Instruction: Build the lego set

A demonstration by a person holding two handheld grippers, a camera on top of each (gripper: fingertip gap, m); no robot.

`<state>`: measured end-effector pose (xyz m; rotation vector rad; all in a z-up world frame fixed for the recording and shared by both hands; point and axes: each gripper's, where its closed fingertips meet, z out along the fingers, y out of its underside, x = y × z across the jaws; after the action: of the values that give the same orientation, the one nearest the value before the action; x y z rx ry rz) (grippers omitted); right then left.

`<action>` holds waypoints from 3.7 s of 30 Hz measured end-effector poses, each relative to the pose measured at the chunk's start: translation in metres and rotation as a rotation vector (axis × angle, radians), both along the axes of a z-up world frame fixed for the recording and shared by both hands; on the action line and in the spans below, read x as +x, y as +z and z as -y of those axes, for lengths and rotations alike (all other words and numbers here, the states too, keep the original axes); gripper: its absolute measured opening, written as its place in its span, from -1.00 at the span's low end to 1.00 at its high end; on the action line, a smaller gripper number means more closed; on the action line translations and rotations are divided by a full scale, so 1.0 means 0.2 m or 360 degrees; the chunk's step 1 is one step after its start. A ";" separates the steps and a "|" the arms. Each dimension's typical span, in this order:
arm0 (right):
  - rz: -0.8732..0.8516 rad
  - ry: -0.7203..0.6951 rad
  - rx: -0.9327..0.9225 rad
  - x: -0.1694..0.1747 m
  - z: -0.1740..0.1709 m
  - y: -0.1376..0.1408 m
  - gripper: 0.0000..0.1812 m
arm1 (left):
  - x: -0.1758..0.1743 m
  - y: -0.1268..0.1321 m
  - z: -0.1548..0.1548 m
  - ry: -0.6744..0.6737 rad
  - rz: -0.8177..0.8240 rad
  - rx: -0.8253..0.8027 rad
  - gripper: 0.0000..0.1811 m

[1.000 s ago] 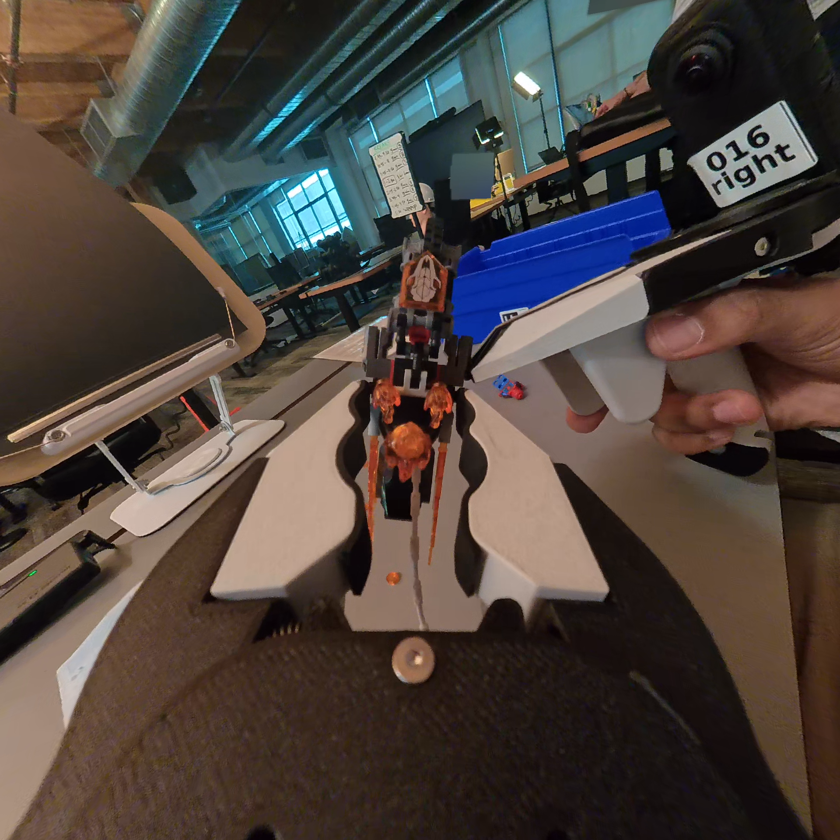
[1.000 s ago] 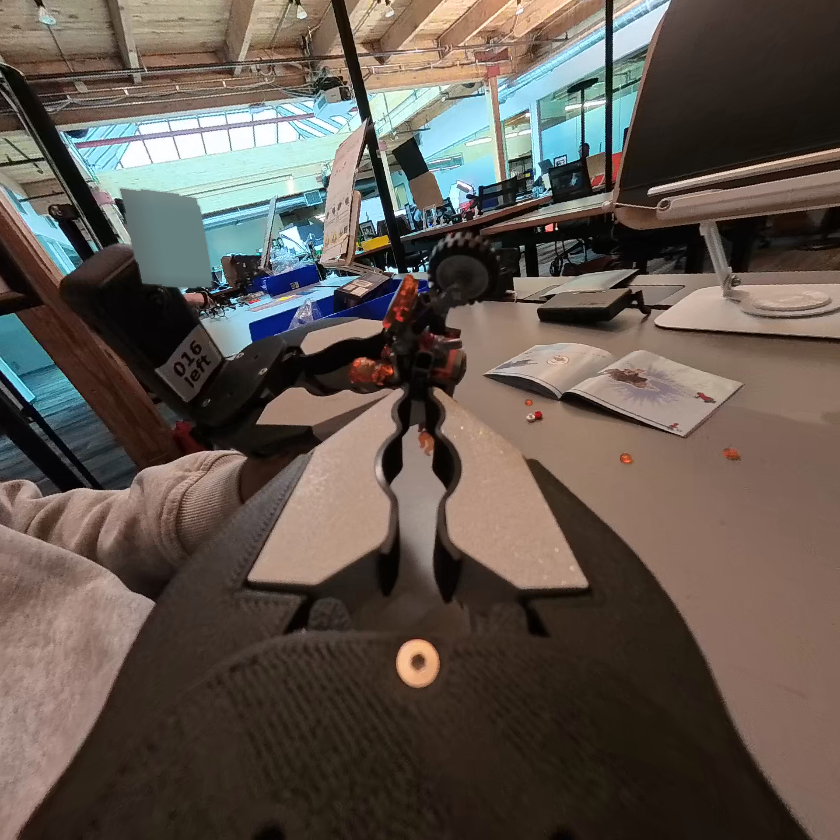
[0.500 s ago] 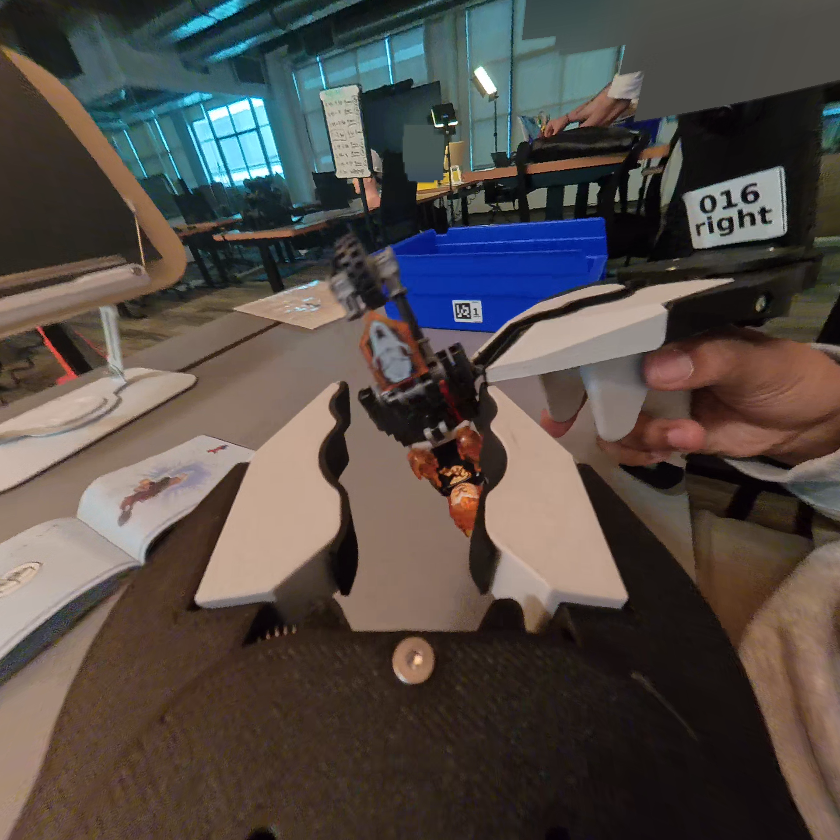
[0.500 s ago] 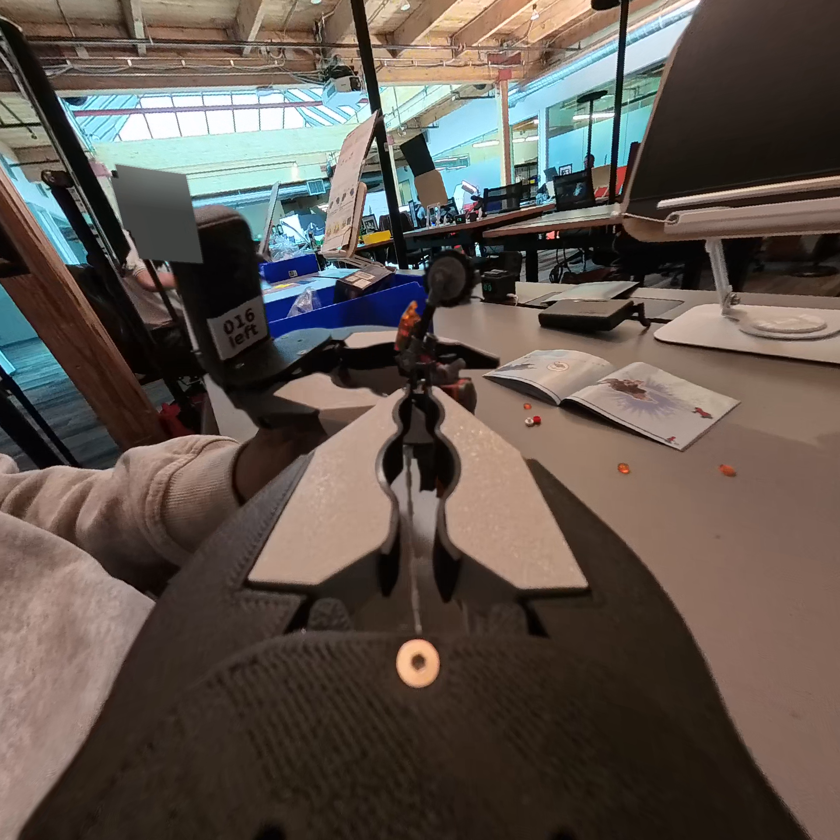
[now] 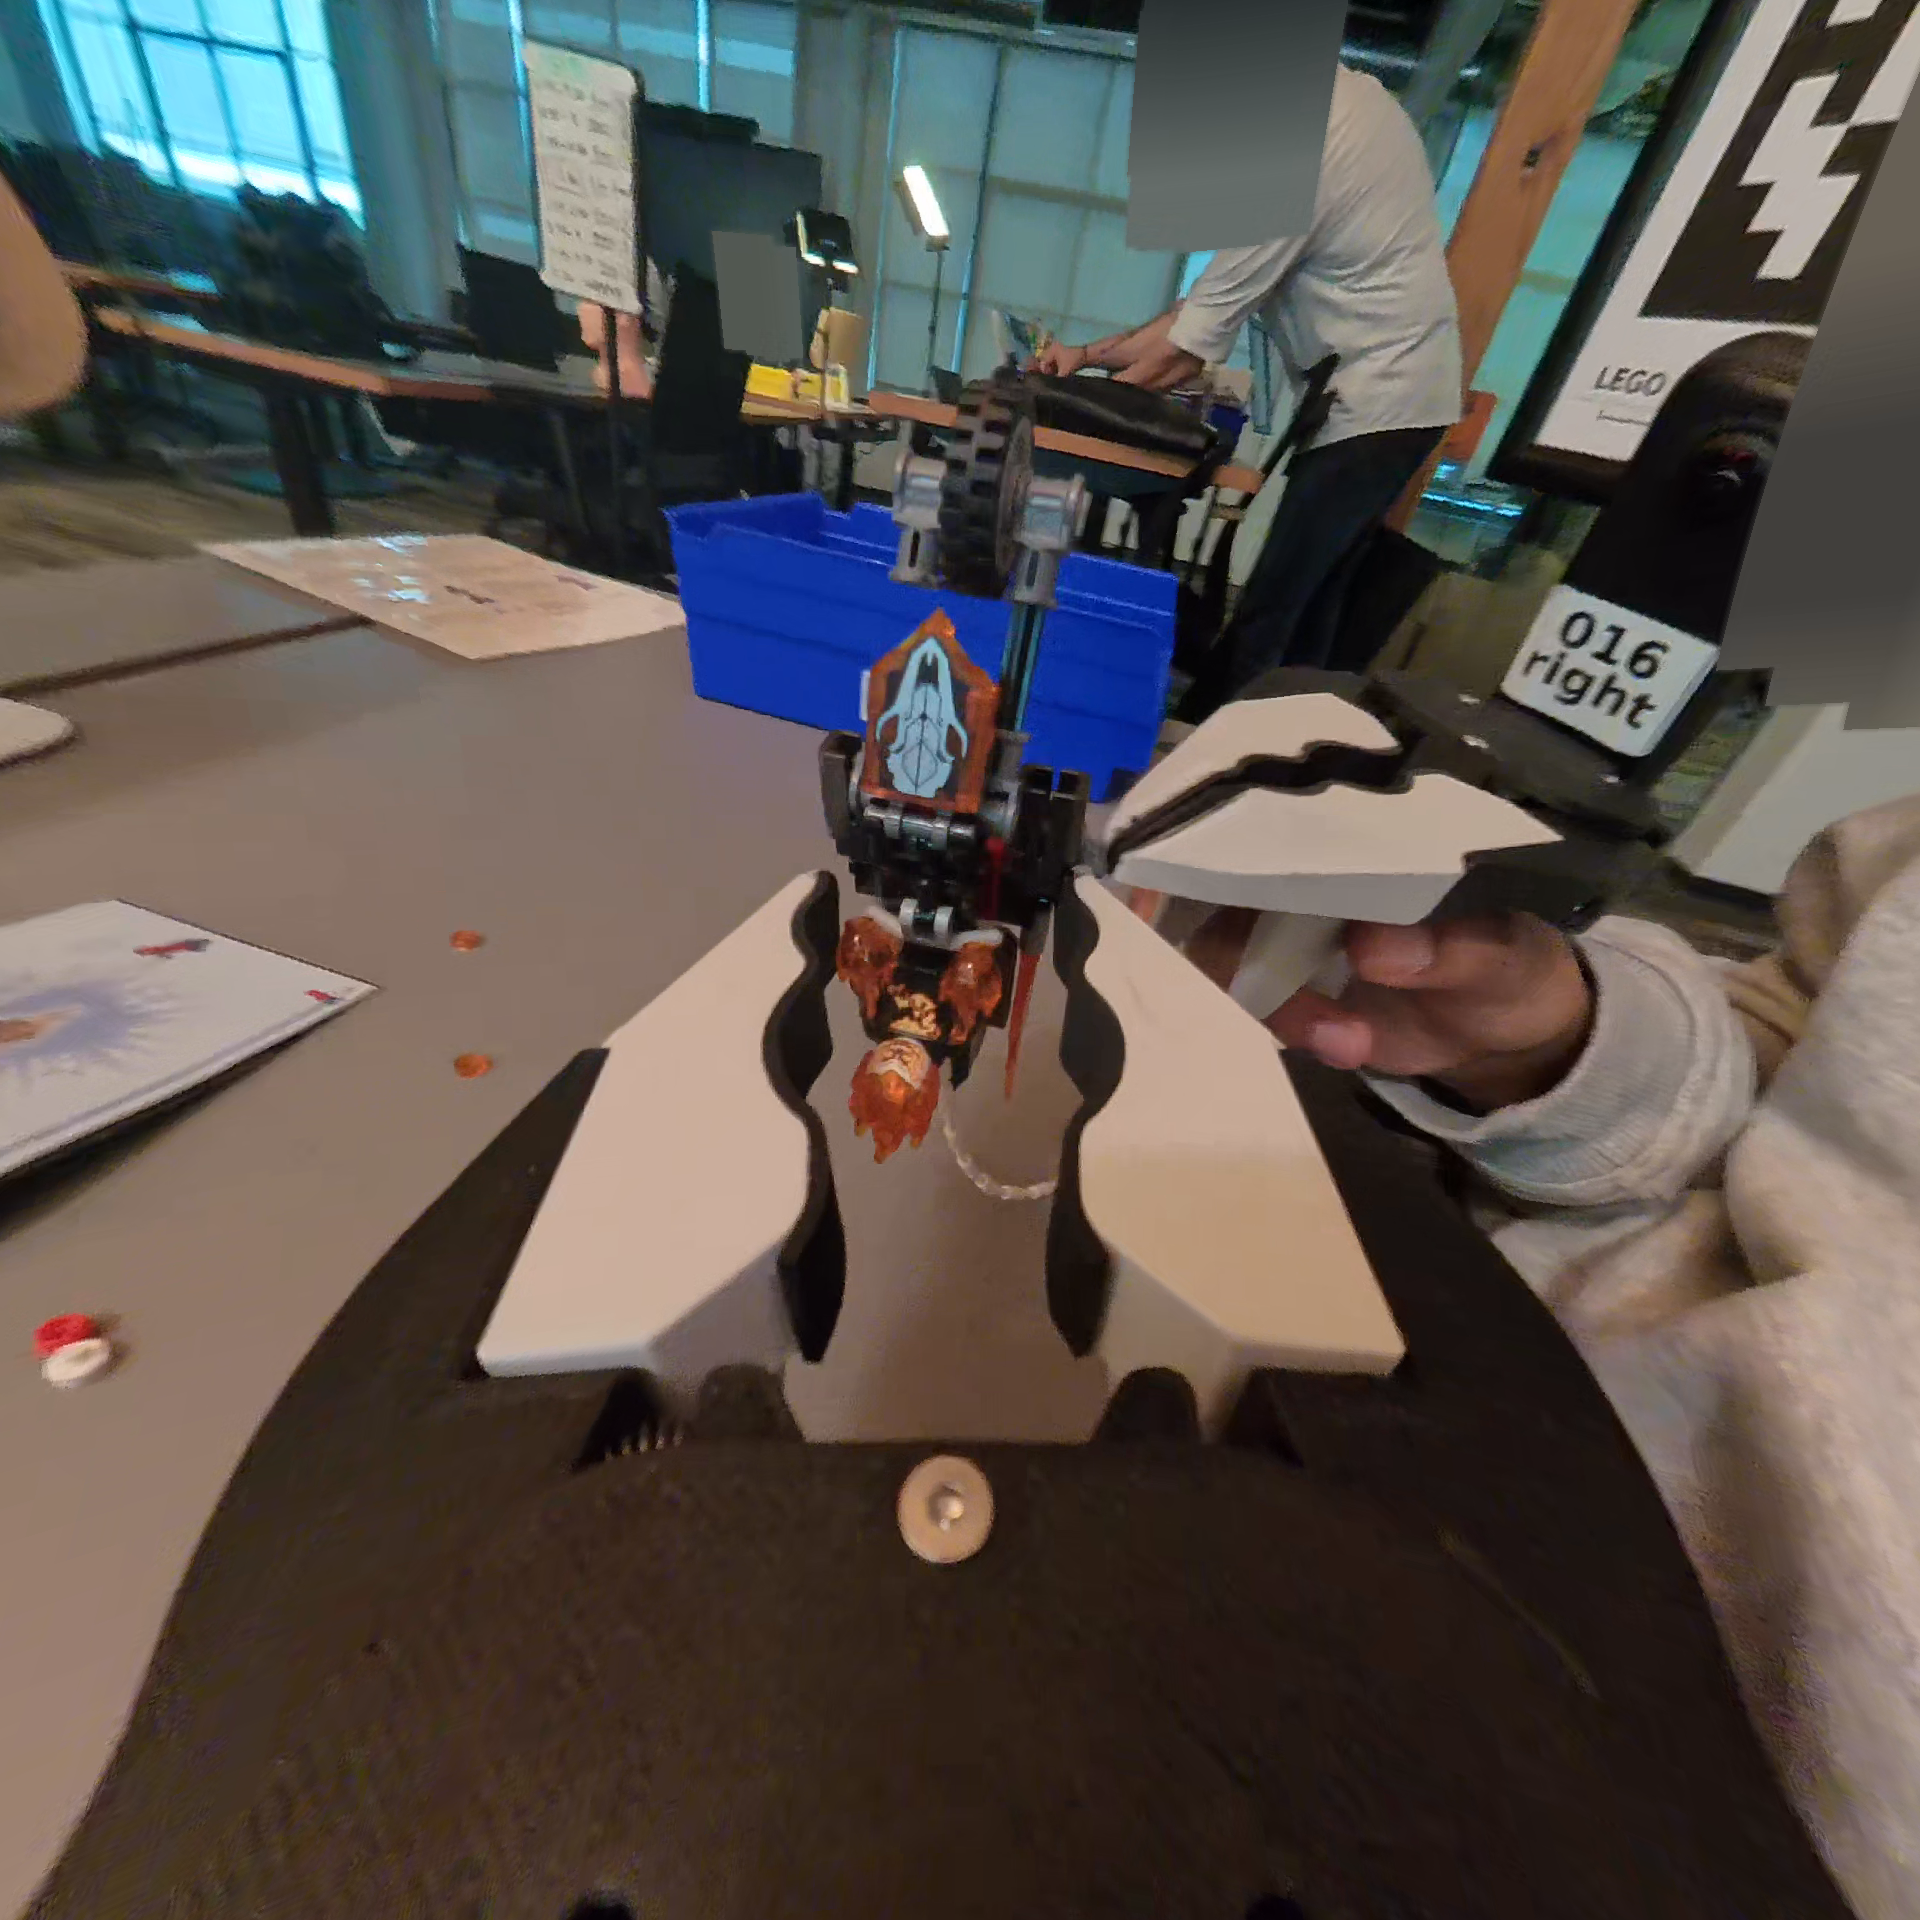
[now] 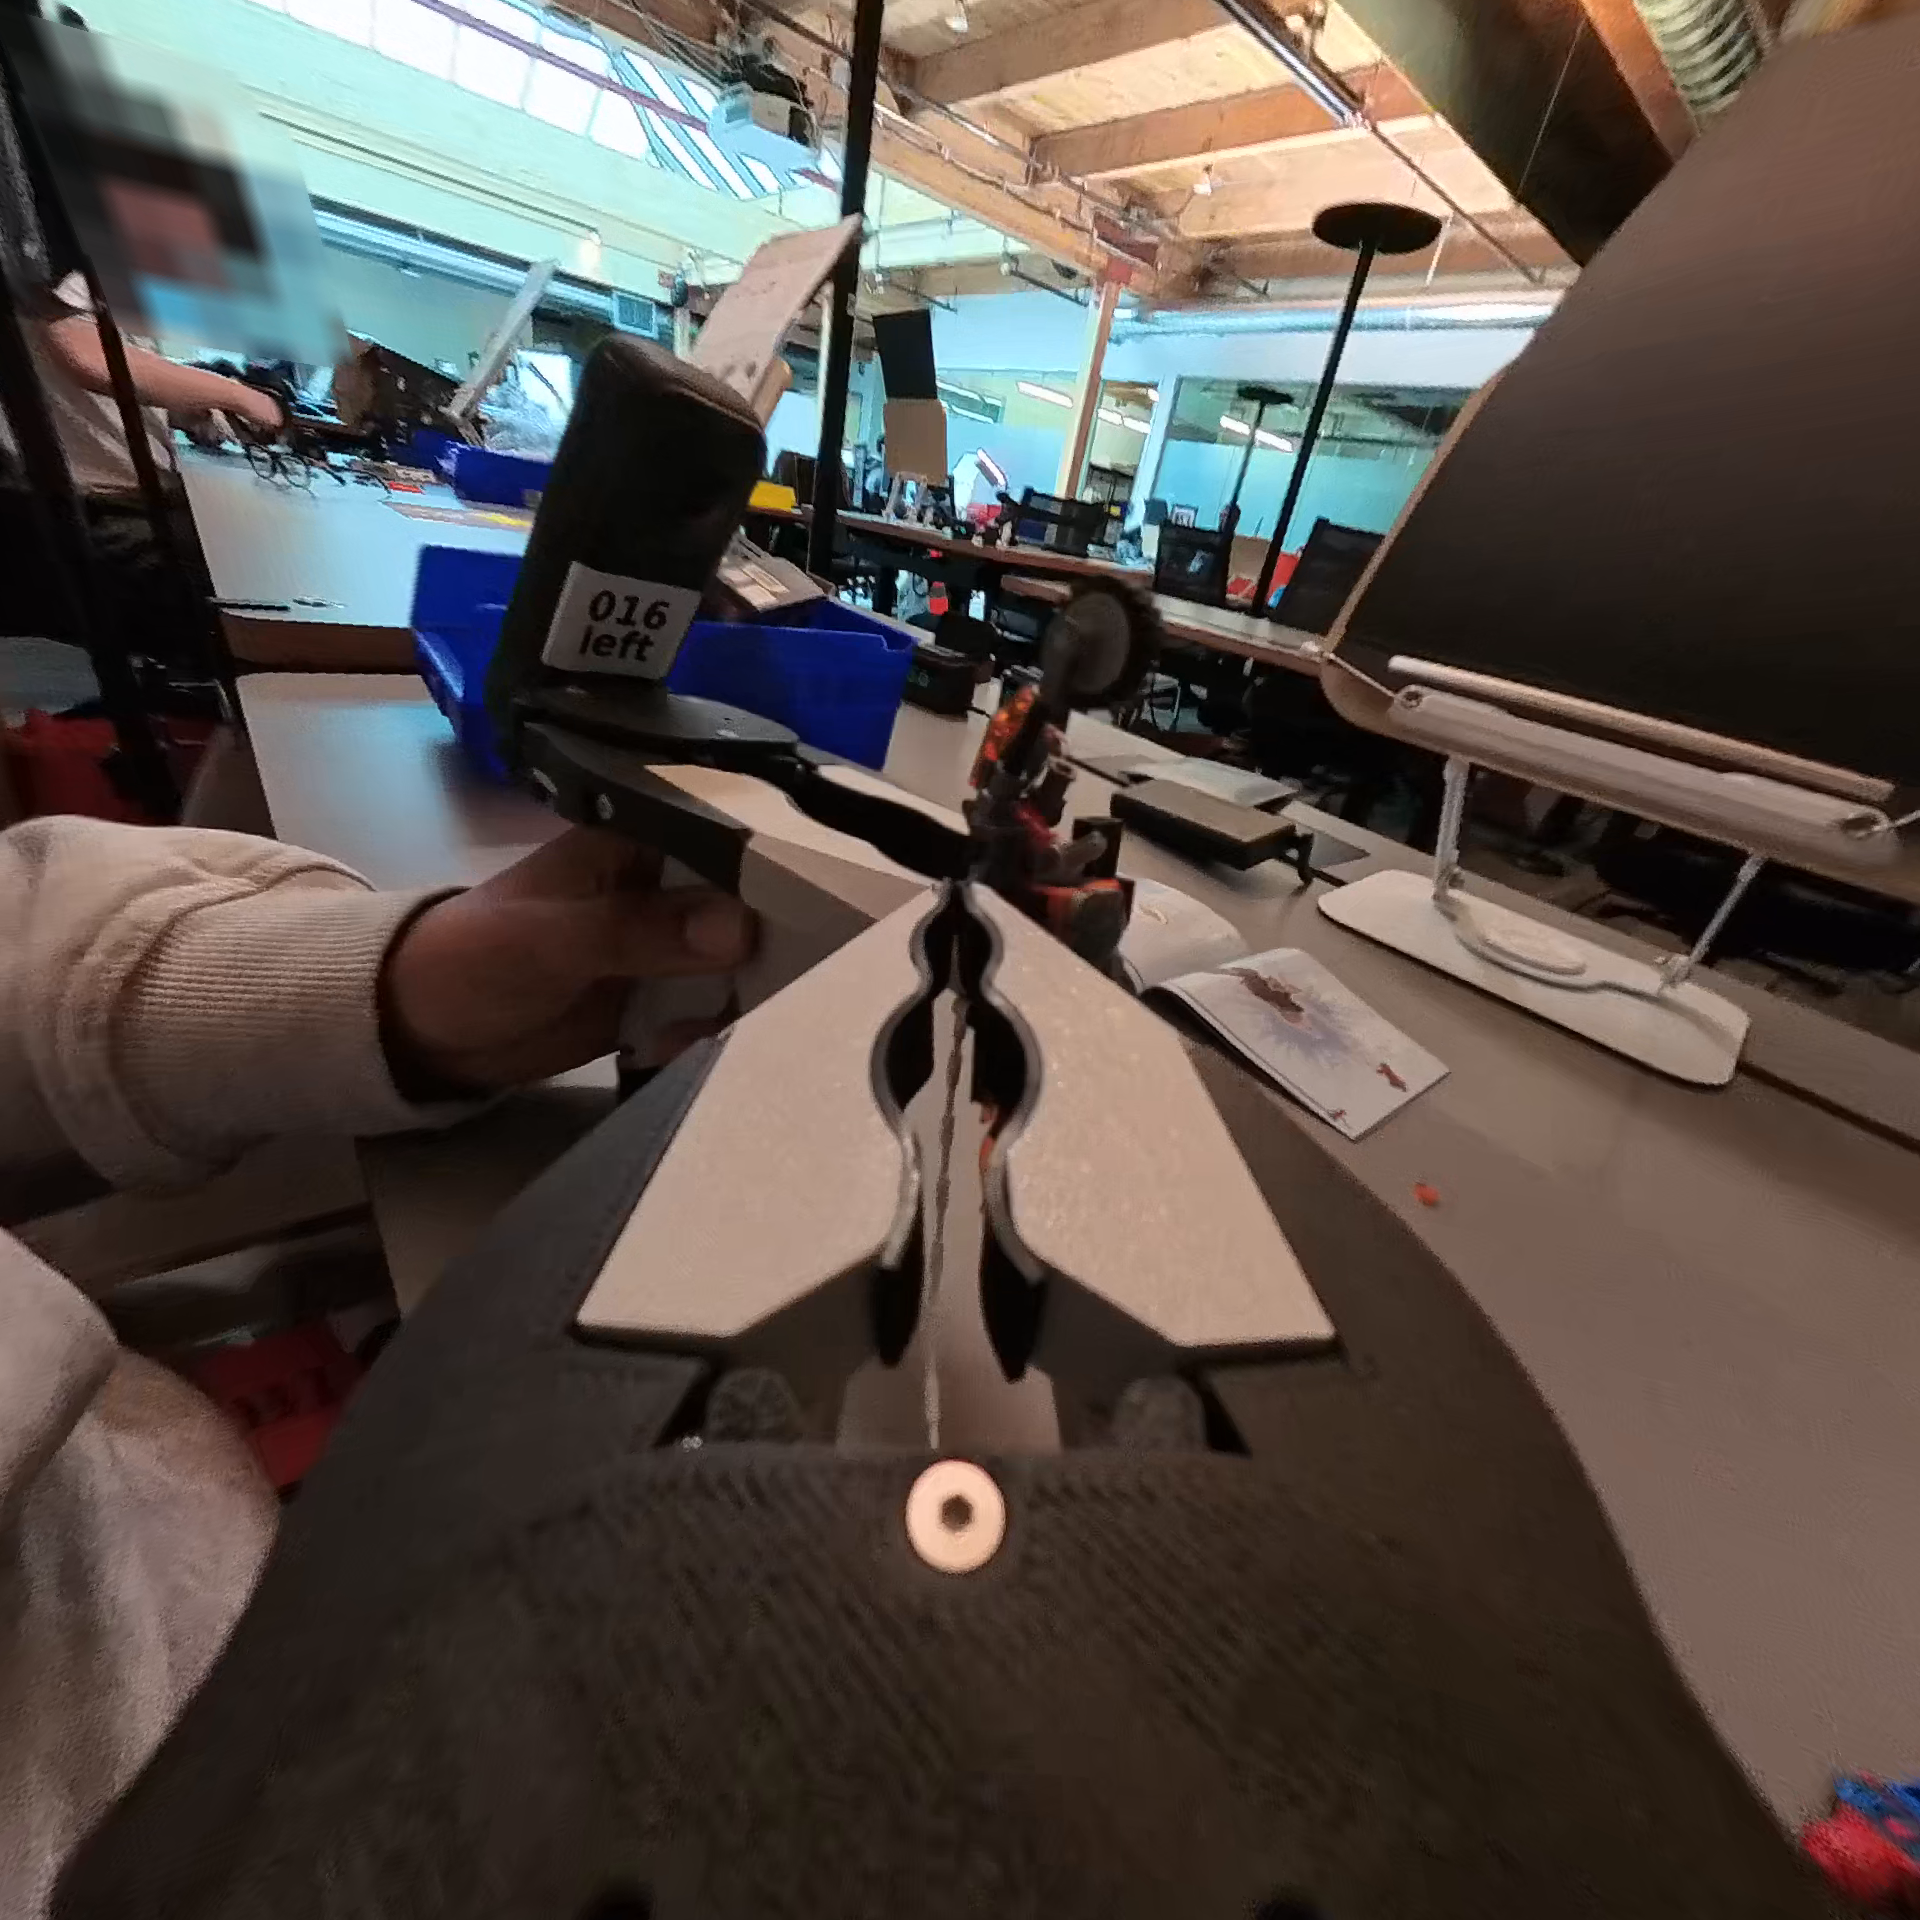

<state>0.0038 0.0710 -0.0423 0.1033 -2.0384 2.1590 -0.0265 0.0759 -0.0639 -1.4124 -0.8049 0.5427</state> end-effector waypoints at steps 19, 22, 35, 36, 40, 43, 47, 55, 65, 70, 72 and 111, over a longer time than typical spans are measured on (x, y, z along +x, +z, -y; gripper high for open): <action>0.0222 0.0247 -0.0161 -0.05 -0.09 0.04 -0.49 | 0.06 0.01 -0.08 -0.0122 -0.0128 -0.0127 -0.61; 0.0266 0.0384 -0.0152 -0.03 -0.12 0.02 -0.40 | 0.10 0.01 -0.13 -0.0275 -0.0125 -0.0103 -0.62; 0.0510 0.0716 -0.0047 0.01 -0.21 -0.02 -0.48 | 0.20 0.00 -0.24 -0.0601 -0.0036 0.0008 -0.62; 0.0488 0.0711 -0.0015 0.02 -0.21 -0.03 -0.48 | 0.20 0.01 -0.23 -0.0608 -0.0035 0.0025 -0.62; 0.0410 0.0693 0.0106 0.04 -0.20 -0.08 -0.45 | 0.21 0.03 -0.23 -0.0634 -0.0036 0.0085 -0.62; 0.0372 0.0684 0.0170 0.06 -0.18 -0.11 -0.44 | 0.21 0.05 -0.22 -0.0652 -0.0042 0.0130 -0.62; 0.0335 0.0663 0.0215 0.08 -0.16 -0.13 -0.47 | 0.23 0.07 -0.22 -0.0696 -0.0044 0.0189 -0.62; 0.0337 0.0704 0.0158 0.10 -0.15 -0.10 -0.61 | 0.23 0.08 -0.23 -0.0696 -0.0048 0.0238 -0.62; 0.0481 0.0770 -0.0008 0.09 -0.16 -0.03 -0.63 | 0.22 0.13 -0.21 -0.0719 -0.0040 0.0389 -0.46; 0.0589 0.0835 -0.0160 0.10 -0.16 0.03 -0.64 | 0.23 0.16 -0.21 -0.0746 -0.0053 0.0470 -0.45; 0.0641 0.0868 -0.0206 0.10 -0.17 0.04 -0.65 | 0.24 0.17 -0.21 -0.0759 -0.0055 0.0488 -0.44; 0.0828 0.0923 -0.0452 0.08 -0.19 0.11 -0.65 | 0.21 0.24 -0.11 -0.0679 -0.0109 0.0702 -0.43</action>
<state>0.0203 0.1087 -0.0203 0.1161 -2.1029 3.0887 0.0160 0.0974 -0.0157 -1.1024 -0.5049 0.0733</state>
